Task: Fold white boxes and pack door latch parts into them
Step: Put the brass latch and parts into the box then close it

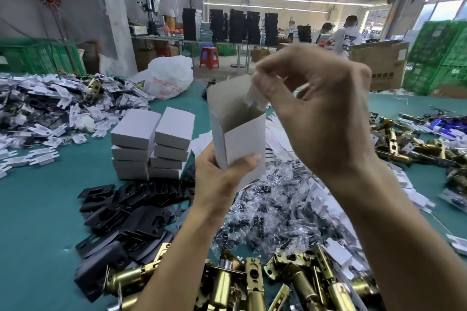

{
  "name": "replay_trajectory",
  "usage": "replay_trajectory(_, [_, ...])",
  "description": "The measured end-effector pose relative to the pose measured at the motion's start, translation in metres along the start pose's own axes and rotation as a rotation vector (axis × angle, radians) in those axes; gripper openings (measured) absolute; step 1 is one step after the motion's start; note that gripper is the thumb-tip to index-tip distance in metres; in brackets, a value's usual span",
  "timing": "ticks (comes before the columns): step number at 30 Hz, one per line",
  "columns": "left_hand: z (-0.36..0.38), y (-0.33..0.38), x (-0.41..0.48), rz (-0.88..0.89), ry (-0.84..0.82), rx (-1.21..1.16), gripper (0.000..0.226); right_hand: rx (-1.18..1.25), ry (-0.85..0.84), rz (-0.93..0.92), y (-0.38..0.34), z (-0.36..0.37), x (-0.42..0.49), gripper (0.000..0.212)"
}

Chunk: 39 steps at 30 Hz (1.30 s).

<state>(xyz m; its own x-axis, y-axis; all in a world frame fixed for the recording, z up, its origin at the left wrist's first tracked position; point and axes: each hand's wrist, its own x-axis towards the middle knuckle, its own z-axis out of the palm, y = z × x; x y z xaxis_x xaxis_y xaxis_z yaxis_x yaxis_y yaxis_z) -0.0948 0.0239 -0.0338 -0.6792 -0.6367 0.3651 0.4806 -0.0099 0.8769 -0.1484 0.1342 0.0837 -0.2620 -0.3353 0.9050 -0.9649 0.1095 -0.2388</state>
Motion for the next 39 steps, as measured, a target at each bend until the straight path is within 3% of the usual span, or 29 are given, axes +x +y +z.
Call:
replay_trajectory(5, [0.004, 0.0, -0.001, 0.014, 0.044, 0.075, 0.016, -0.109, -0.179, 0.059, 0.008, 0.012, 0.002, 0.01])
replay_trajectory(11, [0.007, 0.002, -0.002, 0.156, 0.153, 0.078, 0.019, -0.034, -0.032, 0.0, 0.002, 0.014, 0.001, 0.006])
replay_trajectory(16, [0.005, 0.001, -0.004, 0.224, 0.235, 0.047, 0.016, 0.148, 0.135, 0.053, -0.008, 0.009, -0.005, 0.005])
replay_trajectory(20, [0.006, -0.001, -0.003, 0.237, 0.227, 0.08, 0.014, 0.083, 0.154, 0.057, -0.009, 0.006, -0.004, 0.005])
replay_trajectory(27, [0.008, -0.006, -0.001, 0.197, 0.247, 0.141, 0.011, -0.077, -0.128, -0.002, -0.006, 0.013, 0.003, 0.009])
replay_trajectory(30, [0.006, -0.008, -0.001, 0.162, 0.242, 0.199, 0.011, -0.193, -0.298, 0.07, 0.003, 0.019, 0.005, 0.014])
replay_trajectory(36, [0.005, -0.012, 0.0, 0.113, 0.242, 0.319, 0.009, -0.216, -0.417, 0.162, 0.015, 0.022, 0.009, 0.013])
replay_trajectory(39, [0.004, -0.015, 0.001, 0.105, 0.247, 0.399, 0.015, -0.294, -0.587, 0.23, 0.022, 0.023, 0.017, 0.017])
